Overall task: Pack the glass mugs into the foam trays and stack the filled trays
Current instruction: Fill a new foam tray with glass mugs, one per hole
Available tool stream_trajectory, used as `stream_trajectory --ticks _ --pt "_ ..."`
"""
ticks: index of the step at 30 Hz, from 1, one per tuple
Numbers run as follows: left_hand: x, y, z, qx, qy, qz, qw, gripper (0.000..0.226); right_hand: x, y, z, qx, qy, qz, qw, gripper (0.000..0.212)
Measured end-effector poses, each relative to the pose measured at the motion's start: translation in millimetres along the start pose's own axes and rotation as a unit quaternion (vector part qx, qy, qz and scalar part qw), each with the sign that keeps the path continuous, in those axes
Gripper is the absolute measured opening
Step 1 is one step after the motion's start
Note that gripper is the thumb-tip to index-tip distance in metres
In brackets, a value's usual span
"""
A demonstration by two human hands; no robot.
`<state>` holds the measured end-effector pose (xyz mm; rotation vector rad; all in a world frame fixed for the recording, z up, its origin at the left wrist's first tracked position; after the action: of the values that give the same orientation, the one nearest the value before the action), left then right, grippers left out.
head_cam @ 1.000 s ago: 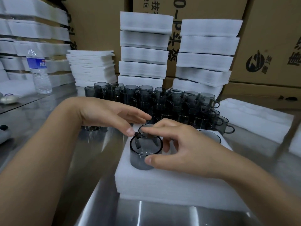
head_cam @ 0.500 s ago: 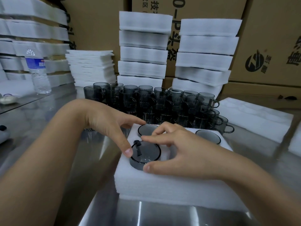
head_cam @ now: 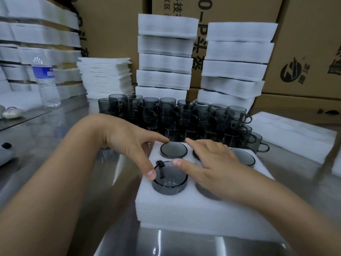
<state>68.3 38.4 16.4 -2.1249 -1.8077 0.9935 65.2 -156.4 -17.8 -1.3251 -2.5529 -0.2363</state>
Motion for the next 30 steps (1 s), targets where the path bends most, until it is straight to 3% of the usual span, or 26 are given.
stream_trajectory --ticks 5,11,20,22,23,26,28,30 --pt "-2.8 1.2 2.7 -0.008 0.006 -0.020 1.000 0.123 0.3 0.7 1.9 0.017 -0.037 -0.009 0.999 0.116" --pt "-5.2 0.0 3.3 -0.015 0.004 -0.032 0.999 0.118 0.8 2.7 1.8 0.015 -0.038 -0.016 0.999 0.092" --pt "1.0 -1.8 -1.7 -0.029 -0.004 -0.007 1.000 0.107 2.8 -1.4 0.1 -0.024 -0.024 -0.036 0.999 0.086" --pt "5.6 -9.4 -9.3 -0.103 -0.030 0.005 0.994 0.089 2.9 -2.5 0.4 -0.029 -0.030 -0.040 0.998 0.085" --pt "8.5 -13.4 -15.6 -0.166 -0.061 0.020 0.984 0.069 3.2 -2.7 0.3 -0.032 -0.031 -0.041 0.998 0.085" --pt "20.7 -21.6 -35.7 -0.408 -0.158 0.025 0.899 0.018 4.5 -3.4 -0.3 -0.035 -0.028 -0.041 0.998 0.084" --pt "34.0 -21.4 -42.3 -0.518 -0.139 -0.059 0.842 0.013 5.0 -3.9 -0.6 -0.035 -0.029 -0.042 0.998 0.085" --pt "50.5 -17.3 -45.3 -0.538 -0.089 -0.166 0.822 0.018 5.4 -4.4 -1.1 -0.036 -0.029 -0.041 0.998 0.085"
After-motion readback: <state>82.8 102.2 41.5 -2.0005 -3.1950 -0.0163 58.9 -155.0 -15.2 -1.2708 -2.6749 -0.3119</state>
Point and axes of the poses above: each hand's wrist, its own y-axis towards the middle knuckle, its own z-axis out of the palm, x = y × z, the point moved 3 cm from there along y, towards the middle knuckle, and after that the axes turned 4 degrees about -z, right-handed, at the moved point
